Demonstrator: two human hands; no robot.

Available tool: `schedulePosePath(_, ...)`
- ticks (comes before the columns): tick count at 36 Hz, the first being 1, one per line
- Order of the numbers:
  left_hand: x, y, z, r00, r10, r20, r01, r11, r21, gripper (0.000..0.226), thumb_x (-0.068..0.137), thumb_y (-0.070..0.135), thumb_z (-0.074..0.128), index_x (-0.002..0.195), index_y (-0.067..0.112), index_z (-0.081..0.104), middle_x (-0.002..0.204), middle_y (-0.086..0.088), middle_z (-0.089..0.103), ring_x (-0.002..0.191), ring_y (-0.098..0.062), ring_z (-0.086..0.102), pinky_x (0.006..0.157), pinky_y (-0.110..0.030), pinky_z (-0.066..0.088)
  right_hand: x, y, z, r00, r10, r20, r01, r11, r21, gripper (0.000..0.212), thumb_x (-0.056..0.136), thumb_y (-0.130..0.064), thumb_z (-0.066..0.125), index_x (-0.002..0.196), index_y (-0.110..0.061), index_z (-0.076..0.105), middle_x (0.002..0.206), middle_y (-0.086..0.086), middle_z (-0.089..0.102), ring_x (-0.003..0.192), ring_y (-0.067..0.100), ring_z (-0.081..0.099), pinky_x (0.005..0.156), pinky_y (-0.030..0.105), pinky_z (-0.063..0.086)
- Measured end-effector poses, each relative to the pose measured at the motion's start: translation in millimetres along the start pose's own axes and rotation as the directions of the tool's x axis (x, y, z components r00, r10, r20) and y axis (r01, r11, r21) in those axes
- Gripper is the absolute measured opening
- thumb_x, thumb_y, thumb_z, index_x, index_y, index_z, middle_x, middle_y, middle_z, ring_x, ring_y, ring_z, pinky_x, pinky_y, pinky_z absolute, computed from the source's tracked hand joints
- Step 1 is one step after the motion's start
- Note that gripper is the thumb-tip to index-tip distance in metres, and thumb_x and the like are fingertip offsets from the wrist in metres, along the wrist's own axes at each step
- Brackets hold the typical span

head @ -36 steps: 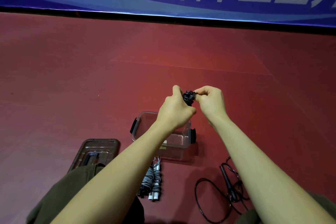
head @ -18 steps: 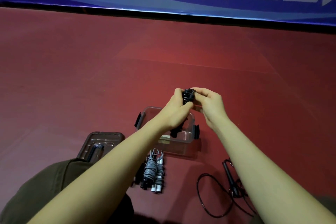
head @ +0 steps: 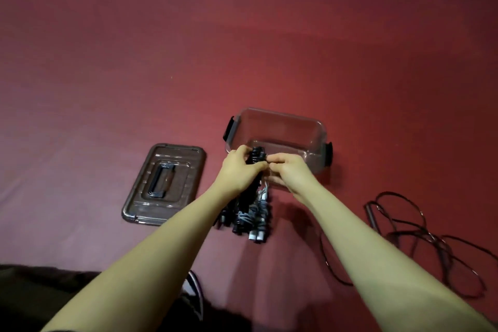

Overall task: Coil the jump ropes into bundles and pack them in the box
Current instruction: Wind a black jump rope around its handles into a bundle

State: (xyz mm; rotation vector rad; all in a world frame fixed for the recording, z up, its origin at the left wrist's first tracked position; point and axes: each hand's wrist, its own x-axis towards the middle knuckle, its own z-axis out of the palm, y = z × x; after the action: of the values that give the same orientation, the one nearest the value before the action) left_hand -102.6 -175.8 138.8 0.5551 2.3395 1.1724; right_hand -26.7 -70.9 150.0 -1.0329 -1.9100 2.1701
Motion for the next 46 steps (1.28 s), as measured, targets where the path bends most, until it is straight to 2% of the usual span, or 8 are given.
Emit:
schedulePosePath(7,14.0,-71.5,6.7,0.992,-0.123,-0.03,0.124,0.991,0.041,0.053,0.063,0.053,0.066,0.107,0.023,0.066,0.099,0.0,0.068,0.095,-0.016,0.063,0.086,-0.037,0.052,43.1,63.9,32.4,0.999,-0.038,-0.016,0.029,0.921,-0.389,0.027,0.088,0.005,0.045,0.108,0.0,0.062,0.085,0.003,0.059,0.069,0.009,0.052,0.059,0.011,0.04)
schedulePosePath(10,17.7,-92.5,9.3,0.984,-0.174,-0.03,0.174,0.985,0.013,0.046,0.067,0.052,0.068,0.103,0.023,0.07,0.093,0.004,0.071,0.091,-0.014,0.066,0.082,-0.037,0.054,57.0,85.9,40.3,0.999,-0.052,0.011,0.049,0.811,-0.583,0.03,0.09,-0.003,0.049,0.11,-0.019,0.065,0.103,-0.007,0.056,0.104,0.017,0.047,0.088,0.025,0.034)
schedulePosePath(12,21.5,-104.4,14.3,0.985,-0.174,-0.005,0.174,0.985,0.018,0.037,0.073,0.047,0.068,0.102,0.024,0.07,0.091,0.001,0.071,0.09,-0.015,0.066,0.081,-0.035,0.054,61.1,94.1,42.9,0.998,-0.067,-0.009,0.043,0.725,-0.688,0.032,0.092,-0.007,0.048,0.113,-0.026,0.064,0.114,-0.009,0.048,0.11,0.018,0.035,0.081,0.022,0.017)
schedulePosePath(18,34.1,-134.8,28.2,0.979,-0.195,0.055,0.183,0.968,0.174,0.036,0.088,0.034,0.062,0.117,0.013,0.059,0.101,-0.005,0.036,0.097,-0.021,0.044,0.086,-0.019,0.033,72.3,113.1,49.3,0.999,0.018,0.043,0.024,0.589,-0.808,0.044,0.092,-0.01,0.043,0.127,-0.034,0.055,0.127,0.003,0.039,0.118,0.026,0.032,0.095,0.028,0.021)
schedulePosePath(24,38.2,-137.9,32.8,0.978,-0.197,0.067,0.178,0.96,0.215,0.066,0.088,0.045,0.06,0.142,0.016,0.036,0.121,-0.009,0.034,0.117,-0.03,0.042,0.102,-0.042,0.038,78.0,123.5,49.9,0.999,0.042,0.02,-0.009,0.603,-0.797,0.044,0.091,-0.014,0.044,0.128,-0.036,0.052,0.123,0.003,0.04,0.118,0.025,0.034,0.099,0.029,0.023)
schedulePosePath(32,26.0,-117.4,32.5,0.994,-0.108,-0.011,0.105,0.938,0.331,0.037,0.095,0.037,0.049,0.118,0.008,0.051,0.119,-0.011,0.042,0.114,-0.028,0.034,0.095,-0.039,0.037,69.0,120.2,37.8,0.993,-0.085,-0.084,-0.002,0.692,-0.721,0.032,0.09,-0.007,0.048,0.116,-0.018,0.062,0.119,0.007,0.049,0.114,0.028,0.04,0.097,0.029,0.029)
schedulePosePath(41,10.2,-64.2,61.9,0.986,0.043,0.16,-0.093,0.945,0.315,0.014,0.092,0.02,0.048,0.084,0.009,0.054,0.091,-0.008,0.053,0.091,-0.03,0.054,0.076,-0.037,0.044,41.5,110.1,-21.8,0.955,-0.233,-0.186,0.078,0.797,-0.6,0.026,0.084,0.006,0.048,0.09,-0.008,0.07,0.089,0.003,0.054,0.086,0.021,0.052,0.074,0.02,0.033)
schedulePosePath(46,5.4,-26.8,99.2,0.944,0.123,0.305,-0.218,0.929,0.299,0.017,0.091,0.017,0.049,0.092,0.005,0.062,0.099,-0.013,0.064,0.093,-0.029,0.058,0.078,-0.036,0.045,21.0,109.1,-81.4,0.904,-0.26,-0.341,0.027,0.828,-0.56,0.027,0.081,0.008,0.047,0.086,-0.005,0.07,0.089,0.007,0.061,0.078,0.016,0.051,0.07,0.017,0.032)
